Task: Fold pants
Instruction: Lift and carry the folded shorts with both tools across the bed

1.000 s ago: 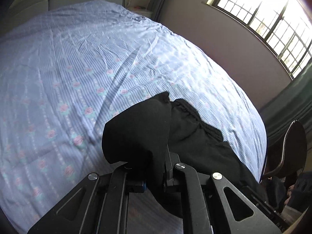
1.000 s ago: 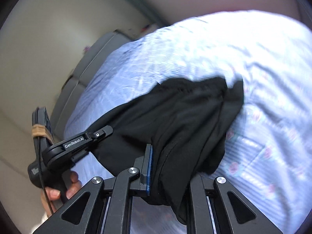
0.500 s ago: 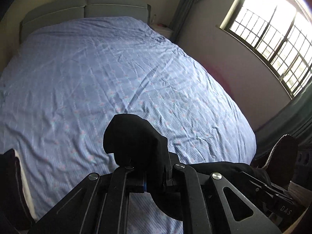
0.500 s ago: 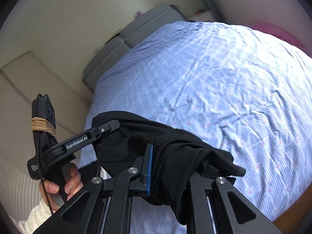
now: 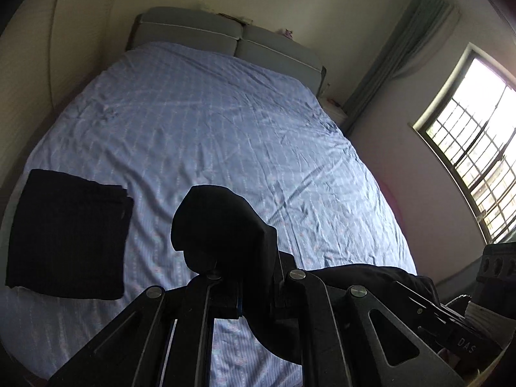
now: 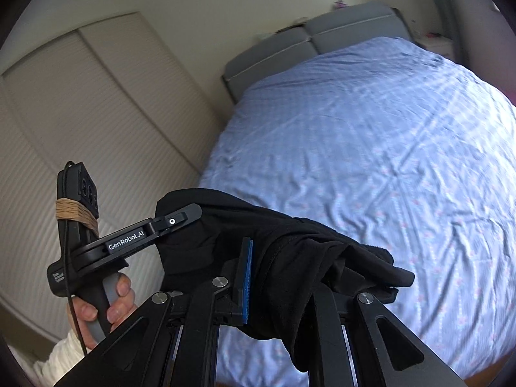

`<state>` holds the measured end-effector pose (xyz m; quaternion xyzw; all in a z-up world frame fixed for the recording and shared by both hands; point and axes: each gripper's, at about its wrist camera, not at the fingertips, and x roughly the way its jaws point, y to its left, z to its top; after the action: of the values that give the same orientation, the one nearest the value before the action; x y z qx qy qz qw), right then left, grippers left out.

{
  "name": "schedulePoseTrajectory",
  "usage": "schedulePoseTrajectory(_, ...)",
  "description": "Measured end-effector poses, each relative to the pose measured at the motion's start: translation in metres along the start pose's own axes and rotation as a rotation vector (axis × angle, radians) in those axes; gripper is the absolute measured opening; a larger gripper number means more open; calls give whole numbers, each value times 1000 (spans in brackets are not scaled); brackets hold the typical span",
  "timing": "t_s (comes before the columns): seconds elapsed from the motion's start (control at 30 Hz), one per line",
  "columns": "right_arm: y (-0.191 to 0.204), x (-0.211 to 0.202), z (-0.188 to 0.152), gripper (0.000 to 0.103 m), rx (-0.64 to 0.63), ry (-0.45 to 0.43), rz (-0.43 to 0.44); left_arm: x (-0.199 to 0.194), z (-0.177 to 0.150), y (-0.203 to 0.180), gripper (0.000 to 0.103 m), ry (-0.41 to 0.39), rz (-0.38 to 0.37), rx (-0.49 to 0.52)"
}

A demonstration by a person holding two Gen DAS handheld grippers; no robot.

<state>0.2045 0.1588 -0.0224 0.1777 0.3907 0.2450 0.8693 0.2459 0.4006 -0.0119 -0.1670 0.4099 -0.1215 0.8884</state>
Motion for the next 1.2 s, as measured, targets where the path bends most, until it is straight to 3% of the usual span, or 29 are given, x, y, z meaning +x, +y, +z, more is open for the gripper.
schedulePoseTrajectory(0.2,80,31,-19,13,-20,9,42,-59,4,82,11,-38,5,-14)
schedulePoseTrajectory(0.43,167,73,-64,13,34,18,53,-108,3,181,11,18,2,-29)
schedulePoseTrajectory(0.73,236,112,-84,13,-12,105,131,-153,-3,249,11,-10,25,-143)
schedulePoseTrajectory(0.83,245,119,-83,13,2,99,156,-156,6,258,11,-20,15,-143)
schedulePoseTrajectory(1.07,271,130,-75,13,21,26,100,-146,50,284,11,-37,-61,-83)
schedulePoseTrajectory(1.2,282,141,-71,13,109,-40,34,-121,86,300,11,27,-152,4)
